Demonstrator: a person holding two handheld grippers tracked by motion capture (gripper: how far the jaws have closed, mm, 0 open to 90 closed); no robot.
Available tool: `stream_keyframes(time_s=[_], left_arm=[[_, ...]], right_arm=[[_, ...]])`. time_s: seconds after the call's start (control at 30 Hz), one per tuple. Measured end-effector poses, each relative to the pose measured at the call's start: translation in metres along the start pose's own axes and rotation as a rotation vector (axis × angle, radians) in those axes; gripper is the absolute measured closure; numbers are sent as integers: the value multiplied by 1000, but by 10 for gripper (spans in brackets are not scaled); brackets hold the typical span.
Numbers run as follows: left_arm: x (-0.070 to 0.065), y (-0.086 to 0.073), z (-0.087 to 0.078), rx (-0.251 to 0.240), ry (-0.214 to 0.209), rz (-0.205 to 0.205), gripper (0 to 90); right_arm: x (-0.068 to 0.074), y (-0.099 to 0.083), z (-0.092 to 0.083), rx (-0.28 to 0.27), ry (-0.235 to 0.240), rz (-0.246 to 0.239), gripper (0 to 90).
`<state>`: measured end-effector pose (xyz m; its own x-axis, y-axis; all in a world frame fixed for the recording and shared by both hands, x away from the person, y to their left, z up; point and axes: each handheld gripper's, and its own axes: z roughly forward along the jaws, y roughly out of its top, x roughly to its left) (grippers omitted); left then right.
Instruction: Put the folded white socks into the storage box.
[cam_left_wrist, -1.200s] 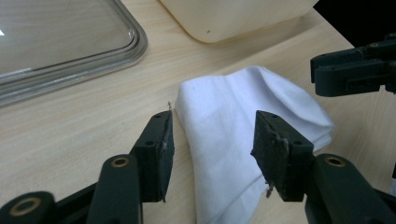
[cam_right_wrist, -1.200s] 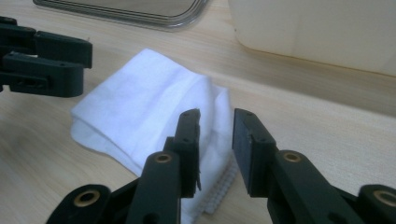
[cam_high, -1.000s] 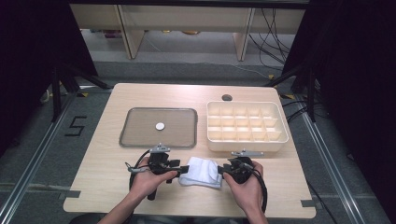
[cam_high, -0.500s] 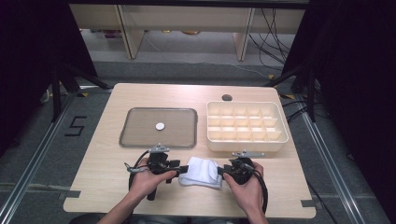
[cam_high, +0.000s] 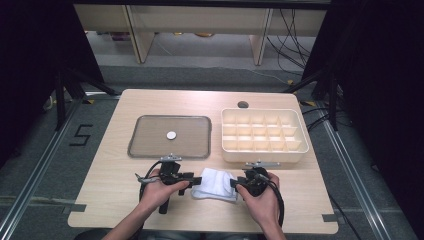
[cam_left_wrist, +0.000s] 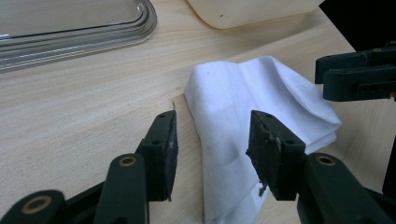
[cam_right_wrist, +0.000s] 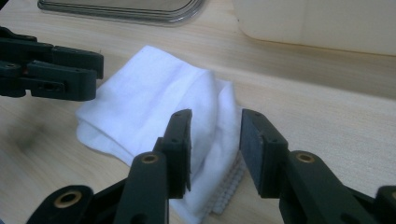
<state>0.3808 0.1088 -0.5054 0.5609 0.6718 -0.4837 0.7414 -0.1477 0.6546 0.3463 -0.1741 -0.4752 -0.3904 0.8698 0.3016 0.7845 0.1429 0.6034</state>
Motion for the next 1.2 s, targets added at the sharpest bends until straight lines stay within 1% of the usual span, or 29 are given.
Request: stream_keyframes(time_s=[0.03,0.1,0.17,0.2,0.23,0.3,0.33,0.37,0.4,0.43,0.47,0.5,0.57,0.6,0.63,0.67,0.7,0.73,0.77,0.8,0.83,0.87,0.9,0.93,0.97,1.0,1.03,1.13,1.2], left_arm=[[0,1,0,-3,2,-3,517],[-1,3,1,-10,2,-5,512],[-1,4,1,-13,-4,-7,509],[-2,4,1,-14,1,-5,509],[-2,4,1,-8,-4,-3,512],[-3,4,2,-9,-8,-7,513],[-3,5,2,-6,-12,-9,513],[-3,4,4,-4,-16,-19,513],[-3,4,5,7,-20,-21,513],[-2,4,6,13,-26,-29,512],[-2,4,7,19,-23,-31,511],[-1,3,8,29,-18,-28,511],[0,2,11,28,-13,-44,512],[0,2,11,28,-13,-44,514],[0,2,12,42,-22,-45,514],[0,1,13,48,-18,-43,525],[-1,0,14,56,-6,-51,531],[-1,-1,15,63,-9,-47,536],[0,-1,16,70,-11,-49,539],[-1,-1,16,70,-7,-54,552],[0,-1,15,78,-8,-56,556],[0,0,16,79,-10,-54,563],[0,-1,16,84,-16,-47,577],[0,-1,16,89,-17,-46,596],[0,-1,17,89,-22,-48,616],[-1,-2,17,94,-18,-47,647],[-2,-2,18,102,-19,-47,667],[-1,-2,18,114,-24,-42,737],[-2,-2,18,106,-34,-42,797]], right_arm=[[0,0,0,-4,5,-4,641],[1,2,-1,2,7,17,635],[1,4,-2,-3,-9,14,625],[1,5,-2,-20,16,19,621],[1,6,-2,-11,8,10,621],[1,6,-1,-12,2,9,621],[3,6,0,-6,-7,27,622],[3,4,3,15,6,35,625],[6,2,4,25,3,70,629],[4,3,5,55,-21,65,636],[2,2,8,32,-29,27,642],[2,1,9,43,-31,43,648],[-3,0,9,31,-14,1,662],[-3,0,9,31,-14,1,662],[-3,0,8,43,-14,15,666],[-4,0,9,46,-21,17,671],[-4,-1,10,47,-26,23,673],[-4,-1,10,59,-18,30,674],[-4,-3,12,59,-10,27,674],[-6,-4,13,53,-16,-5,676],[-6,-4,13,52,-16,-3,678],[-6,-4,14,49,-22,8,681],[-5,-4,13,54,-13,20,683],[-1,-4,12,68,-1,75,684],[-2,-5,13,53,-7,52,686],[-2,-5,14,52,-6,46,687],[-5,-4,13,61,-8,20,688],[-5,-5,14,57,-12,22,692],[-5,-5,14,59,-11,17,693]])
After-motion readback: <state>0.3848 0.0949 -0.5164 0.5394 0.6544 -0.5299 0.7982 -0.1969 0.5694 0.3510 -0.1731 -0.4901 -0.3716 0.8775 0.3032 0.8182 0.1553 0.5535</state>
